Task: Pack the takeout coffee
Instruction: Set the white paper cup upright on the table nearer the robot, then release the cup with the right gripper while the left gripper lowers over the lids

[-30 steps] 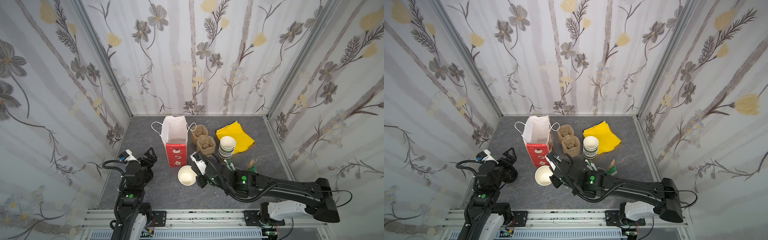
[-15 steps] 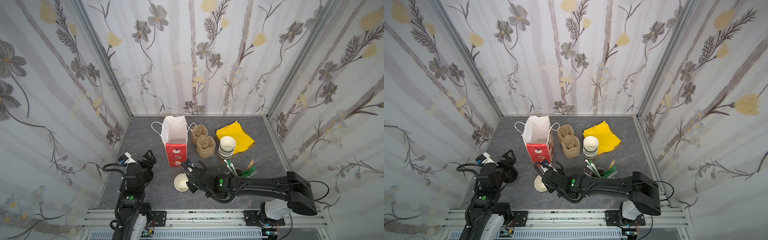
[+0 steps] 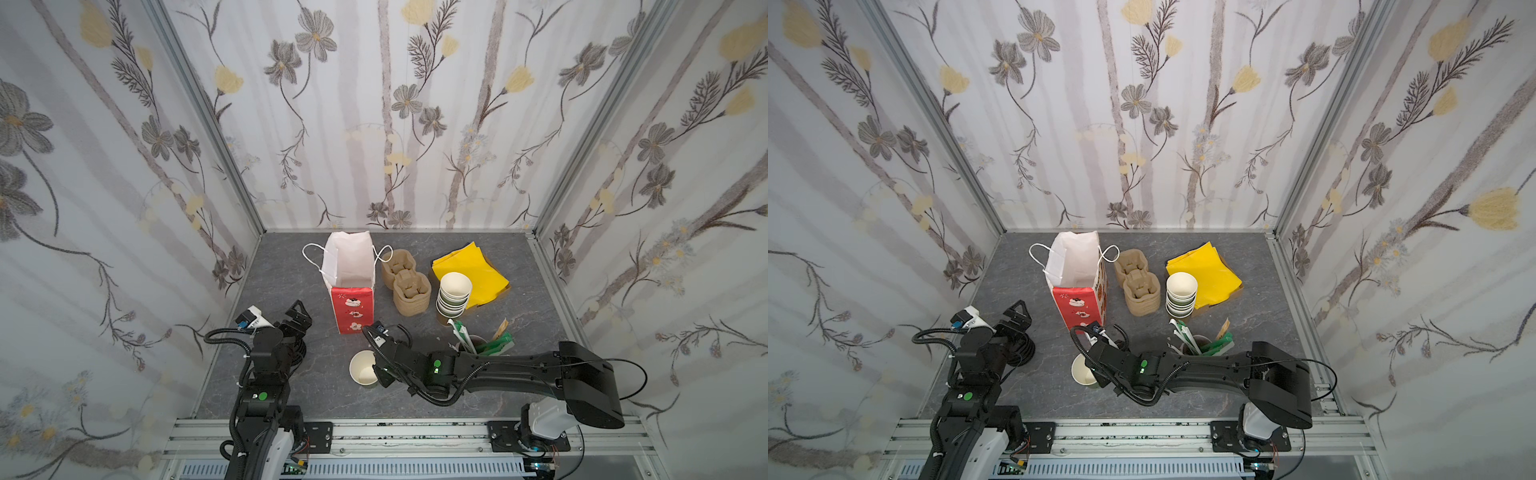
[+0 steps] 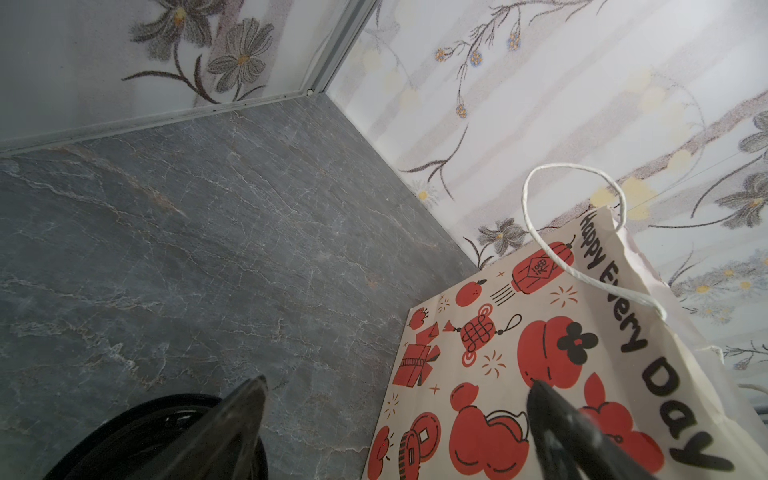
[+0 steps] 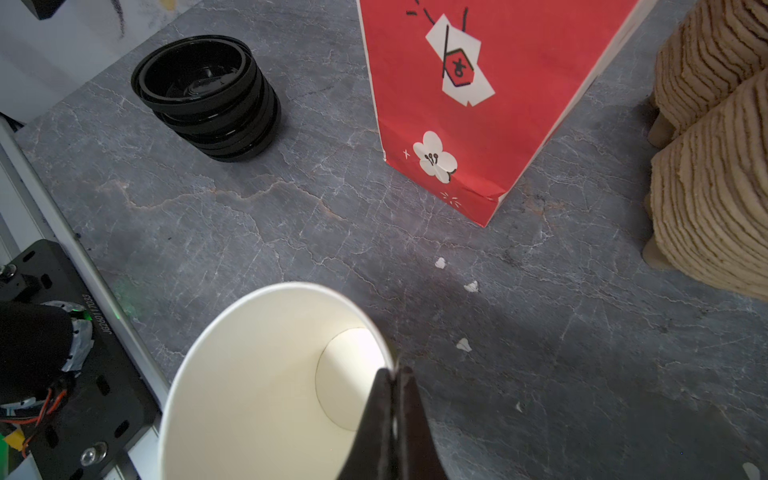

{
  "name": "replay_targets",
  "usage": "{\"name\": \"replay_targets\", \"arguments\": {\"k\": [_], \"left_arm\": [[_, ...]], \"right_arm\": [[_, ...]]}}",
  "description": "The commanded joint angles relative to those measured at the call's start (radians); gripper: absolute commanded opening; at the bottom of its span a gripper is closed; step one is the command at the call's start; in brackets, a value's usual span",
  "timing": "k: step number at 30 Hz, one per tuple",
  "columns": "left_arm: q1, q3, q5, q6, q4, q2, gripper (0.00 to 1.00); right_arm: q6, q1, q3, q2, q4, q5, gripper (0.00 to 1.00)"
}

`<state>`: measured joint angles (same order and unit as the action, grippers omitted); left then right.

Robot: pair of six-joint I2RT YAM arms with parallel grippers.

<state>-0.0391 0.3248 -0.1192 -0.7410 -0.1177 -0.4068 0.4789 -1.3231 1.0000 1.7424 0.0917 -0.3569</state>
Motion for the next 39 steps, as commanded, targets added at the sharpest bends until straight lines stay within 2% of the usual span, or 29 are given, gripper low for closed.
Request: {"name": "replay_targets", "arguments": {"k": [1, 5, 8, 12, 15, 18, 20, 22, 26, 34, 35, 39], "left_arm": [[0.001, 0.006, -0.014, -0.011, 0.004, -0.003, 1.0], [0.001, 0.009, -0.012, -0.012, 0.0, -0.004, 1.0], [0.0, 0.02, 0.002, -0.02, -0.005, -0.029, 1.0], [0.001, 0.036, 0.019, -0.029, -0.007, -0.076, 1.0], [0.001, 0.053, 0.02, -0.044, -0.027, -0.115, 0.99], [0.019, 0.1, 0.057, -0.111, -0.104, -0.215, 0.85], [0.037, 0.136, 0.125, -0.132, -0.156, -0.3, 0.84], [0.04, 0.162, 0.147, -0.126, -0.197, -0.341, 0.86], [0.06, 0.235, 0.071, -0.087, -0.324, -0.329, 0.9], [0.176, 0.356, -0.007, -0.052, -0.527, -0.389, 0.89], [0.191, 0.351, 0.003, -0.055, -0.536, -0.395, 0.85], [0.206, 0.322, -0.019, -0.137, -0.594, -0.379, 0.84]], "right_arm": [[0.02, 0.003, -0.003, 0.01, -0.047, 0.007, 0.06], [0.021, 0.003, 0.001, -0.005, -0.039, 0.005, 0.24], [0.02, 0.003, 0.023, -0.03, -0.022, 0.007, 0.42], [0.014, 0.001, 0.055, -0.09, -0.004, -0.005, 0.54], [0.009, 0.003, 0.059, -0.174, -0.011, -0.036, 0.55], [0.01, 0.003, 0.032, -0.26, -0.045, -0.087, 0.57], [0.015, 0.004, -0.005, -0.317, -0.085, -0.136, 0.57], [0.019, 0.005, -0.041, -0.363, -0.114, -0.175, 0.58], [0.044, 0.022, -0.096, -0.422, -0.125, -0.256, 0.59], [0.099, 0.067, -0.213, -0.507, -0.194, -0.267, 0.58], [0.102, 0.074, -0.222, -0.514, -0.195, -0.266, 0.58], [0.108, 0.094, -0.286, -0.551, -0.205, -0.272, 0.58]]}}
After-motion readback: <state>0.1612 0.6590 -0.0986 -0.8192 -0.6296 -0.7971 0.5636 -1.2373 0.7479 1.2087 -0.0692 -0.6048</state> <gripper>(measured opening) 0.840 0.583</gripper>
